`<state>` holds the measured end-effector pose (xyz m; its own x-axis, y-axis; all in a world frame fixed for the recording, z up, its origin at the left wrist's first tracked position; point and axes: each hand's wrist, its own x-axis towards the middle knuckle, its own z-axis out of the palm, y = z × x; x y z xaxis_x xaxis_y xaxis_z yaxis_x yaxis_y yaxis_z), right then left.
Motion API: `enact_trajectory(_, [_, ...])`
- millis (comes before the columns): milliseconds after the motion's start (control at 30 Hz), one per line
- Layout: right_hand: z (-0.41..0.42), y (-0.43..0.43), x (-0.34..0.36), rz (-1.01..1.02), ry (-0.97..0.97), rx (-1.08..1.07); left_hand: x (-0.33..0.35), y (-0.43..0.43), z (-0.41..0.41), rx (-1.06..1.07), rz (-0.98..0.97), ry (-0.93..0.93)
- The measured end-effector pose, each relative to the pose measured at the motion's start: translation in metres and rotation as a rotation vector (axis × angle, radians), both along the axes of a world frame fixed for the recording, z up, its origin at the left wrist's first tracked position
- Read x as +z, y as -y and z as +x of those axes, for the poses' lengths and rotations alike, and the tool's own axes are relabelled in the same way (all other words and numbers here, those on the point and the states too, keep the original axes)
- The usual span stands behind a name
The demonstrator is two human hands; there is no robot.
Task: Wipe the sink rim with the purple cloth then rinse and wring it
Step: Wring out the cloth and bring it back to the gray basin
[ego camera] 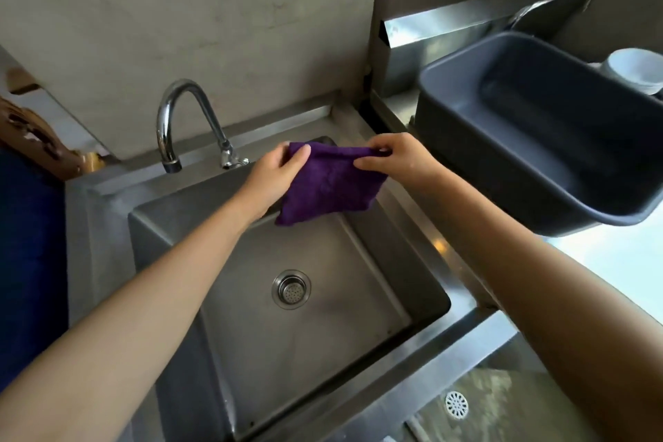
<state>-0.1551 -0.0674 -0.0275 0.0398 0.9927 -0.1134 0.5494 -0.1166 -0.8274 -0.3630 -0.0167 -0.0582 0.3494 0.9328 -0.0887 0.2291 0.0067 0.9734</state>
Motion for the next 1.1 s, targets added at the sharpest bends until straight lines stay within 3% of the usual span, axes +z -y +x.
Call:
enact_trajectory(167, [0.012, 0.014, 0.026, 0.073, -0.153, -0.163, 0.031, -0.006, 0.015, -0.316, 0.055, 0.053])
enact_trajectory(300, [0.033, 0.023, 0.047, 0.108, 0.085, -0.143, 0.054, -0.011, 0.035, -0.203, 0.153, 0.055])
enact_trajectory(400, [0.053, 0.037, 0.07, 0.059, 0.046, -0.129, 0.072, -0.008, 0.056, -0.153, 0.098, 0.151])
enact_trajectory(567, [0.091, 0.055, 0.097, 0.153, 0.109, -0.223, 0.098, 0.002, 0.101, -0.12, 0.246, 0.14])
enact_trajectory(800, [0.116, 0.062, 0.104, 0.171, -0.094, -0.316, 0.125, 0.014, 0.162, -0.001, 0.42, 0.118])
enact_trajectory(900, [0.133, 0.068, 0.109, 0.1, -0.25, -0.281, 0.132, 0.013, 0.174, 0.019, 0.37, 0.176])
enact_trajectory(1100, [0.181, 0.074, 0.134, 0.246, -0.508, -0.353, 0.152, 0.007, 0.207, -0.174, 0.239, 0.273])
